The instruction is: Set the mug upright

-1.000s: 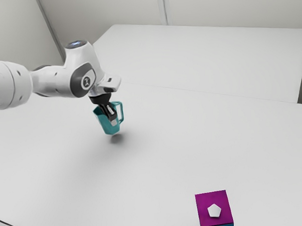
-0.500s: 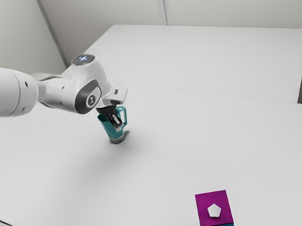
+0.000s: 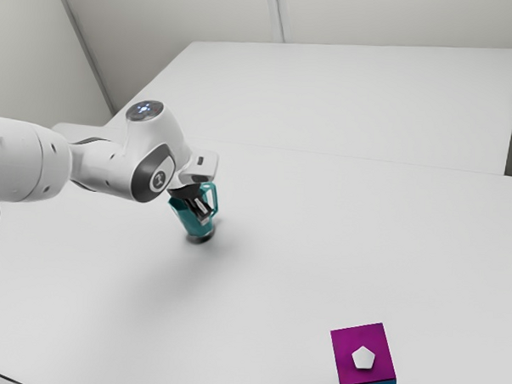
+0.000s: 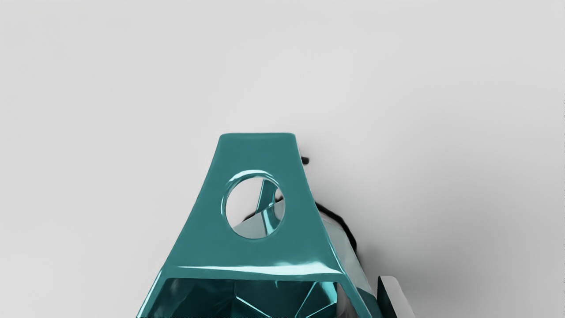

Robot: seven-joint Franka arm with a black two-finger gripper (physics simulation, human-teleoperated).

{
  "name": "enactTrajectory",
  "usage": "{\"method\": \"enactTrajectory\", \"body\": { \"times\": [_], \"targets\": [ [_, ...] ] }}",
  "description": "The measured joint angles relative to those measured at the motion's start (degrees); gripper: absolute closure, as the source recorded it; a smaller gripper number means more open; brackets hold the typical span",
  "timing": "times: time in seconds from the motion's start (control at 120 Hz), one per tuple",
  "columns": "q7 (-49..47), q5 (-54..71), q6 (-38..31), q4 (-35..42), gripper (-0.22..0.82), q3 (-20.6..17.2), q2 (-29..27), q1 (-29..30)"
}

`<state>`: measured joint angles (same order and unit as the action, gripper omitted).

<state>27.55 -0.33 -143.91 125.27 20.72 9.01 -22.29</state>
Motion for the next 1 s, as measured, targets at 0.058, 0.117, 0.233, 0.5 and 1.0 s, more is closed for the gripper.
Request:
{"method": "enactTrajectory", "body": {
  "times": [0.058, 0.117, 0.233, 0.5, 1.0],
  "targets": [
    [-0.02, -0.18, -0.08, 0.0, 0.73, -0.03, 0.0, 0.01],
    [0.02, -0.35, -0.13, 0.0, 0.7, -0.05, 0.0, 0.02],
    [0.13, -0.57, -0.17, 0.0, 0.64, -0.06, 0.0, 0.03],
    [0.32, -0.74, -0.21, 0.0, 0.45, -0.06, -0.06, 0.03],
    [0.49, -0.97, -0.11, -0.1, 0.23, -0.06, -0.6, 0.11]
  ]
}}
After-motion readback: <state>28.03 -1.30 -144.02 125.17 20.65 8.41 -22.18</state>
